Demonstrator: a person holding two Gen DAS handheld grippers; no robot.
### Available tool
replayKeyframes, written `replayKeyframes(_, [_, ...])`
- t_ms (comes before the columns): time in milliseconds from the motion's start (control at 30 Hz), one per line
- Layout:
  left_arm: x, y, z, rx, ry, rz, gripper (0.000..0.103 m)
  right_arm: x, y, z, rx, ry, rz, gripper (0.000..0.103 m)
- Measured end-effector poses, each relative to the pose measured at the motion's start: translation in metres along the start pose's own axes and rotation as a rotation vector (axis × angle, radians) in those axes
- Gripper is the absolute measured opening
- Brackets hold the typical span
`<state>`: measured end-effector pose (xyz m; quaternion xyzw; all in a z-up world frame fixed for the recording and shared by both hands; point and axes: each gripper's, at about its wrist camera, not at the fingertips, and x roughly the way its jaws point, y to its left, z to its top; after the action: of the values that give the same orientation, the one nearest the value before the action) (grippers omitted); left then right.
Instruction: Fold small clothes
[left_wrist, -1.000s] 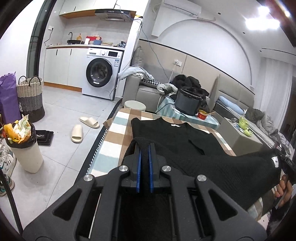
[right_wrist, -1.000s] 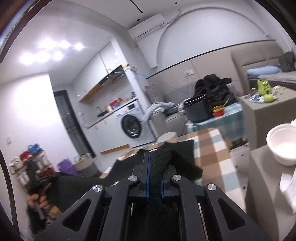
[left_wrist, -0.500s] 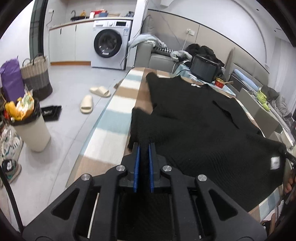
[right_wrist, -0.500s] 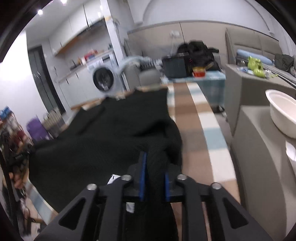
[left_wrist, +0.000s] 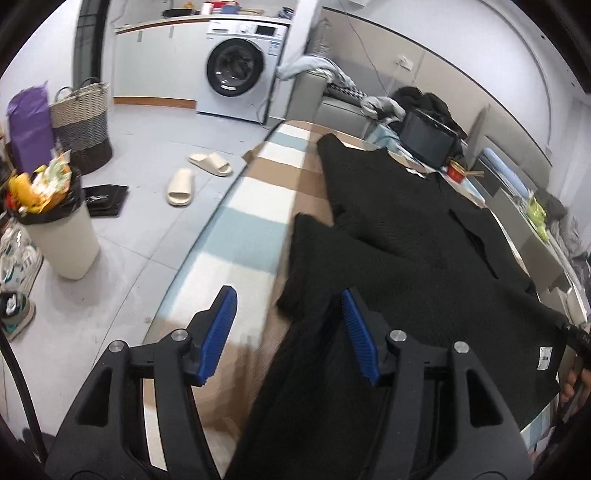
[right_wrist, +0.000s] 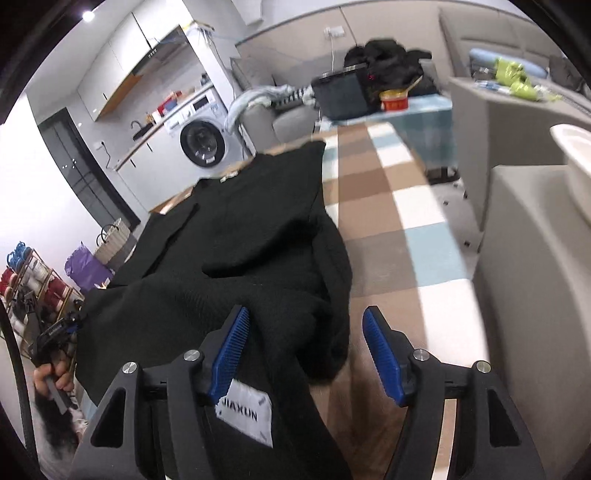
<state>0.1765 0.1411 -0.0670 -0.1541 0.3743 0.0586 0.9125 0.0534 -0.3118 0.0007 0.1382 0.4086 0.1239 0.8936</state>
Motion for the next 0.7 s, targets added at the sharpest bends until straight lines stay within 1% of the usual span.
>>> replayKeyframes(100, [0.021,-0.011,0.011,0.008,0.040,-0.004,0.056,0.019,0.001,0.008,-0.002,0.043,-0.002,0.065])
replayKeyframes(133, [0.029,-0.014,0.014,0.005,0.048,-0.017,0.055,0.025,0.002,0.010,0.002,0.067,-0.011,0.064])
replayKeyframes(167, [0.035,-0.017,0.016,0.008,0.061,-0.028,0.046,0.028,0.003,0.011,0.004,0.079,-0.015,0.054])
replayKeyframes(200, [0.041,-0.020,0.017,0.012,0.077,-0.034,0.038,0.033,0.004,0.012,0.001,0.090,-0.014,0.047])
replayKeyframes(267, [0.052,-0.028,0.018,0.040,0.105,-0.024,0.011,0.037,0.008,0.012,-0.024,0.100,-0.029,0.032])
replayKeyframes(300, [0.054,-0.031,0.018,0.046,0.106,-0.031,0.008,0.038,0.009,0.012,-0.032,0.101,-0.026,0.027])
replayKeyframes(333, [0.055,-0.034,0.016,0.050,0.107,-0.039,0.007,0.038,0.010,0.011,-0.041,0.107,-0.019,0.020])
replayKeyframes(367, [0.055,-0.034,0.015,0.053,0.102,-0.040,0.007,0.038,0.010,0.011,-0.041,0.110,-0.013,0.017])
replayKeyframes(400, [0.053,-0.035,0.013,0.058,0.103,-0.043,0.007,0.037,0.010,0.010,-0.040,0.113,-0.003,0.016])
replayKeyframes(533, [0.040,-0.028,0.001,0.063,0.101,-0.046,0.007,0.032,0.011,0.000,-0.042,0.123,0.009,0.015])
replayKeyframes(700, [0.019,-0.016,-0.013,0.053,0.103,-0.052,0.007,0.014,0.018,-0.021,-0.043,0.134,0.016,0.015])
